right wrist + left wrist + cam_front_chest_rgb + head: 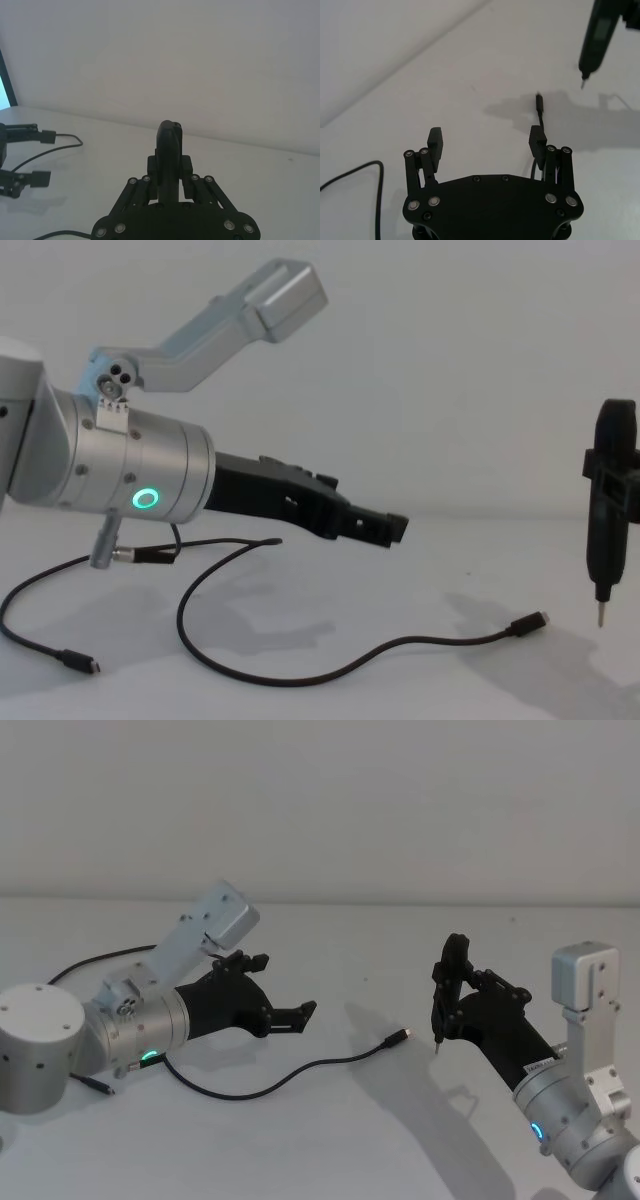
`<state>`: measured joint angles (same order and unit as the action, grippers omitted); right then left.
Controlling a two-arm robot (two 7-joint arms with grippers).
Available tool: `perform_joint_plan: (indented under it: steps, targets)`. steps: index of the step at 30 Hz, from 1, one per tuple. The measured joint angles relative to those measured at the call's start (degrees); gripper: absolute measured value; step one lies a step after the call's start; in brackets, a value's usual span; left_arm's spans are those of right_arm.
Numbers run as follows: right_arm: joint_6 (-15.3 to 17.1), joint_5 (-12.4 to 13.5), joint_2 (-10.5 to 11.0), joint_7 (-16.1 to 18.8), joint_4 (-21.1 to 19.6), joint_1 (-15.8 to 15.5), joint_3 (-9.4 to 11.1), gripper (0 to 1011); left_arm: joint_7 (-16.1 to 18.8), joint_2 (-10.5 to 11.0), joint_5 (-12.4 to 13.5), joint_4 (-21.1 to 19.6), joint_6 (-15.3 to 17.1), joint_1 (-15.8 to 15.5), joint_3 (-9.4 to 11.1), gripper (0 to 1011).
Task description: Pick up the data cable with the one hand.
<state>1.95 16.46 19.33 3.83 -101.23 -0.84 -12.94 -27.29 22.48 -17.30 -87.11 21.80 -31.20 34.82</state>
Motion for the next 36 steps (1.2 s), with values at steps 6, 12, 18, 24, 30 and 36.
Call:
perform_joint_plan:
  steps: [6,12,18,24,30,36]
  targets:
    - [0.00,0.00,0.00,0.00,0.00,0.00,0.00,274,-3.90,1.14,0.40,1.71,1.30,-2.66,2.15,1005]
    - [0.00,0.00,0.00,0.00,0.00,0.00,0.00,274,-7.44,2.26,1.24,3.87,1.34,-5.29,4.43,1004]
    - [0.00,0.00,0.00,0.00,0.00,0.00,0.00,275,-9.00,2.42,1.34,5.29,1.27,-6.45,5.42,1004]
    - [0.00,0.00,0.00,0.00,0.00,0.00,0.00,274,-9.91,1.95,1.20,6.72,1.24,-7.24,6.40,1005]
    - [0.00,0.00,0.00,0.00,0.00,0.00,0.00,275,-10.53,1.28,0.88,7.94,1.24,-7.69,7.30,1004]
    - [0.00,0.00,0.00,0.00,0.00,0.00,0.00,275,-10.90,0.88,0.75,8.75,1.28,-7.95,8.03,1004]
